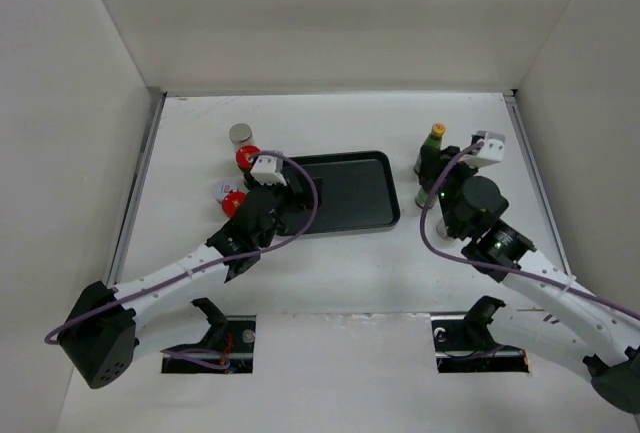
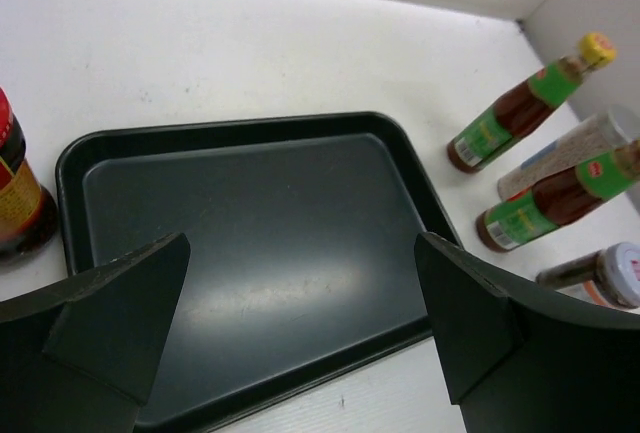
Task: Organize the condiment bottles
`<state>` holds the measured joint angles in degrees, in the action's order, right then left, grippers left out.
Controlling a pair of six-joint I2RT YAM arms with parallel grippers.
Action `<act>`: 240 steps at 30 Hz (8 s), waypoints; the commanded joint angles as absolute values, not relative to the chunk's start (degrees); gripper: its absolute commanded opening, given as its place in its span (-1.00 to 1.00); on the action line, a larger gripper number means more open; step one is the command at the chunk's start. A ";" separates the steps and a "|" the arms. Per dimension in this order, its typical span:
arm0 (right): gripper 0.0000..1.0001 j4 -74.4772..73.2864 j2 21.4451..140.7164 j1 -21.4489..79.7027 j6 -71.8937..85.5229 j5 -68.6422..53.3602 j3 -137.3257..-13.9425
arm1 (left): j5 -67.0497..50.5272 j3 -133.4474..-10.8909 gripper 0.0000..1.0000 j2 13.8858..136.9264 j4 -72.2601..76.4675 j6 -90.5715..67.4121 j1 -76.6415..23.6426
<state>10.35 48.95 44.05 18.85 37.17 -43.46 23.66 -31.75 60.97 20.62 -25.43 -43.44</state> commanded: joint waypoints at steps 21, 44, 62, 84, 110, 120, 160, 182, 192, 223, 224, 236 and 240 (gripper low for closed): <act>0.41 -6.68 61.25 24.13 21.88 33.58 -48.95 | 9.93 -23.29 -0.10 67.85 47.90 -31.64 -43.46; -0.53 -0.80 67.33 25.26 17.59 39.99 -52.91 | 9.76 -19.60 0.18 66.01 51.77 -35.07 -40.12; -0.55 11.06 81.72 33.44 14.50 33.06 -66.88 | 10.28 -18.28 0.27 63.98 52.29 -35.95 -38.80; -0.20 16.70 96.68 33.44 15.12 30.15 -71.63 | 9.76 -18.28 0.27 64.86 52.56 -36.04 -38.19; 0.45 6.94 83.31 17.54 16.44 31.64 -61.70 | 8.70 -18.72 0.28 66.53 53.09 -37.27 -37.84; -0.06 9.58 87.71 16.13 16.96 30.67 -63.02 | 8.70 -18.63 0.28 66.71 53.26 -37.27 -37.84; -0.53 18.36 84.45 42.93 16.87 25.58 -65.12 | 12.13 -16.09 0.28 61.53 53.35 -37.35 -36.60; -0.20 20.48 108.10 43.64 14.33 24.08 -84.73 | 13.27 -15.21 0.30 60.38 53.53 -37.44 -35.55; 0.54 21.88 96.44 44.25 16.35 22.85 -76.83 | 15.38 -16.08 0.32 58.10 51.86 -36.91 -35.29; 0.63 -39.74 48.42 31.33 47.90 45.01 -36.83 | 14.77 -16.70 0.34 62.32 53.79 -36.56 -40.03; 0.62 -38.42 48.95 30.90 47.12 44.83 -36.22 | 14.59 -16.61 0.34 62.31 53.79 -36.74 -40.03; 0.56 -20.32 55.28 21.58 38.32 37.18 -34.10 | 14.50 -16.88 0.35 63.37 54.05 -36.91 -39.94; 0.53 -16.97 56.51 20.17 37.80 36.04 -32.96 | 14.50 -16.96 0.35 63.98 54.14 -36.91 -39.77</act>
<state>-22.81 55.68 21.19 39.57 38.24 -33.78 14.96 -16.27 63.64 50.81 -36.45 -39.83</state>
